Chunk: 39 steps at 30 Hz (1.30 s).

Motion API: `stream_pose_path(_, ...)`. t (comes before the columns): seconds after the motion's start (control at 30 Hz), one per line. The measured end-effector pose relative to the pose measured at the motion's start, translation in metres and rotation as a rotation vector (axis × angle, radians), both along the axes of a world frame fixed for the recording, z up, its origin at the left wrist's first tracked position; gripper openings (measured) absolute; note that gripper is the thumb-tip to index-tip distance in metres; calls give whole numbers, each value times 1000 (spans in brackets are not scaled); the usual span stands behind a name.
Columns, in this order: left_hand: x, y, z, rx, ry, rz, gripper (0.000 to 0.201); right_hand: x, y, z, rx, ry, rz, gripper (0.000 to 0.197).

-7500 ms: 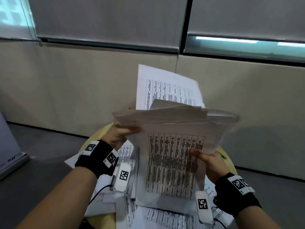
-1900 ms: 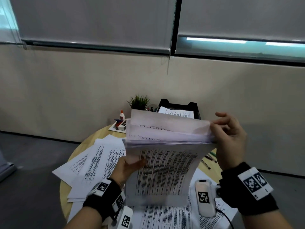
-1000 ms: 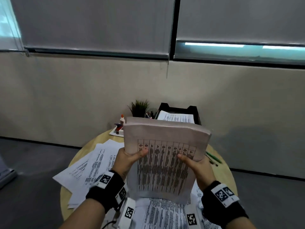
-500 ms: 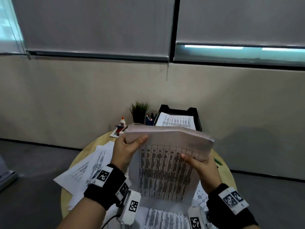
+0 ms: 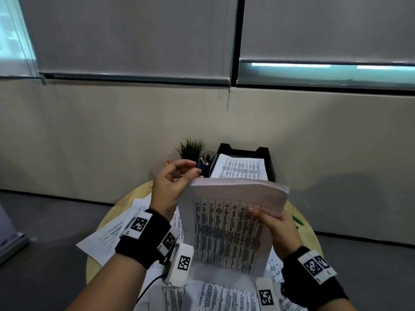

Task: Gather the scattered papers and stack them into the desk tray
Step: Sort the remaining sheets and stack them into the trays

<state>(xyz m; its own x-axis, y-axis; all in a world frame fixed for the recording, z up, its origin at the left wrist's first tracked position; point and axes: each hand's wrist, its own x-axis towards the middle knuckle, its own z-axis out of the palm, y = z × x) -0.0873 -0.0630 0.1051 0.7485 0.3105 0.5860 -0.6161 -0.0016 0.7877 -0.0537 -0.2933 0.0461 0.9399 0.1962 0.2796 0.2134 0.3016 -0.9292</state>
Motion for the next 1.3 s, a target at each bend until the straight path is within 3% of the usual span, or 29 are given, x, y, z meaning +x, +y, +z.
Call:
stream_pose_path(0.03,1,5,-8,-12,11,-25,19,1,0,1,14,2,-16,57)
stream_pose_path(0.07,2,10,-17,-23,51,-54,39,3,0,2,28,3,-26,56)
stream_pose_path(0.13,4,15,-40,-46,180,-111,74,6,-1,5,54,12,-37,38)
stream_pose_path(0.2,5,14,-66,-3,349,-155,88,8,-1,6,65,19,-50,20)
stream_pose_path(0.27,5,9,-88,4,475,-143,91,8,1,6,58,21,-55,17)
stream_pose_path(0.33,6,4,-98,-21,498,-88,87,5,4,10,36,6,-50,27)
stream_pose_path(0.4,5,-2,-90,-67,449,-43,63,4,6,19,35,-10,-64,51)
stream_pose_path(0.47,3,-6,-74,-122,396,-50,41,6,5,29,71,-38,-89,52)
stream_pose_path(0.6,3,-5,-83,-96,409,-15,50,3,5,26,38,-19,-96,36)
stream_pose_path(0.73,-4,-12,-137,-36,652,46,38,-6,7,-40,-193,144,-142,27)
stream_pose_path(0.87,-7,-21,-157,2,727,72,28,-9,6,-86,-284,316,-200,7)
stream_pose_path(1.03,2,-18,-133,85,707,32,22,-10,5,-63,-208,305,-168,7)
stream_pose_path(1.13,6,-11,-136,101,785,-15,49,-11,5,-66,-173,389,-158,4)
stream_pose_path(1.2,3,-8,-147,122,870,-74,62,-14,6,-86,-164,495,-164,13)
stream_pose_path(1.3,-11,-14,-166,134,921,-135,32,-21,3,-119,-253,628,-190,20)
